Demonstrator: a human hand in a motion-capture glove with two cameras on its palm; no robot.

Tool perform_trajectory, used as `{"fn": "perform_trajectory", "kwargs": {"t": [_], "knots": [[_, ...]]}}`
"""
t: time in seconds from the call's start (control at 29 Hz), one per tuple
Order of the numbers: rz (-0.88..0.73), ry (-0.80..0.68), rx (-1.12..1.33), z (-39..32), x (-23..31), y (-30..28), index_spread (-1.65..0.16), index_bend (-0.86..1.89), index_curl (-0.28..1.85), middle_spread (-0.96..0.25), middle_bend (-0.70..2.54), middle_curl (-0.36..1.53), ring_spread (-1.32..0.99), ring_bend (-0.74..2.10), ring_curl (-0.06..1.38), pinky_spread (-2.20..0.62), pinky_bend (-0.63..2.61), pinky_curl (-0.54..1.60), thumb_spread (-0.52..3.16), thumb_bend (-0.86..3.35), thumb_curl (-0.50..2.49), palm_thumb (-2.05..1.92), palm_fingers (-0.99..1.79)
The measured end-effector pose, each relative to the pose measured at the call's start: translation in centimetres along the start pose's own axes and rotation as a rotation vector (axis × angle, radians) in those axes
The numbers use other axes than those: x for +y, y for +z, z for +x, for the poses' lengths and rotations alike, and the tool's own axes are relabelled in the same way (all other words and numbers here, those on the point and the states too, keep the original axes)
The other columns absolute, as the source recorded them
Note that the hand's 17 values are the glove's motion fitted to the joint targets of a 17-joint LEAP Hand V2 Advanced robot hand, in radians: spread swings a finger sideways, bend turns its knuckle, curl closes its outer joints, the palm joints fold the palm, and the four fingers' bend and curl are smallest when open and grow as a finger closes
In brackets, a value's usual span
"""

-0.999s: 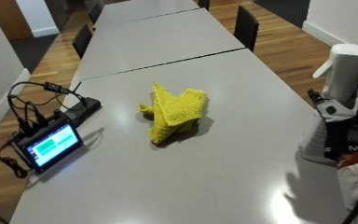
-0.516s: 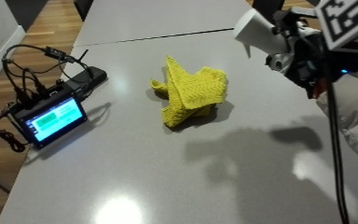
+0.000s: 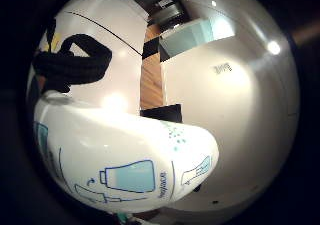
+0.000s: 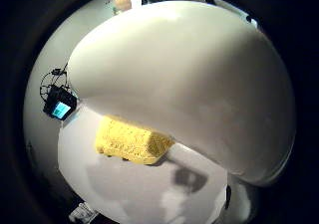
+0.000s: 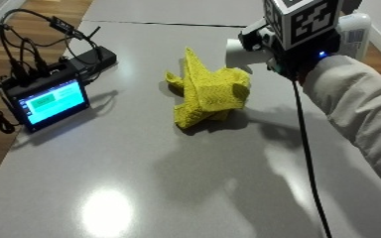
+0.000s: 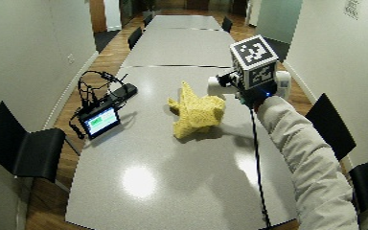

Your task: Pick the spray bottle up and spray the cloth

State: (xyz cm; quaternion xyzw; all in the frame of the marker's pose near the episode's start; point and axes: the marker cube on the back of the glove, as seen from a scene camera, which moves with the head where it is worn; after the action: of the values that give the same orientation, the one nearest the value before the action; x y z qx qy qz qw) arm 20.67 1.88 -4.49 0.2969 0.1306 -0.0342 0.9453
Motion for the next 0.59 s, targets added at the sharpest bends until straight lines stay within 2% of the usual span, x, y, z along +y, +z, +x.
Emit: {"fn": "perform_trajectory", "kwargs": {"t": [0.59], "knots": [[-0.037, -0.099, 0.145, -2.9, -0.9, 0.5, -0.26, 0.15, 0.4, -0.13, 0.4, 0.52, -0.18, 0.48, 0.48, -0.25, 0.33, 0.42, 0.24, -0.03, 0.66, 1.16, 1.15]]}}
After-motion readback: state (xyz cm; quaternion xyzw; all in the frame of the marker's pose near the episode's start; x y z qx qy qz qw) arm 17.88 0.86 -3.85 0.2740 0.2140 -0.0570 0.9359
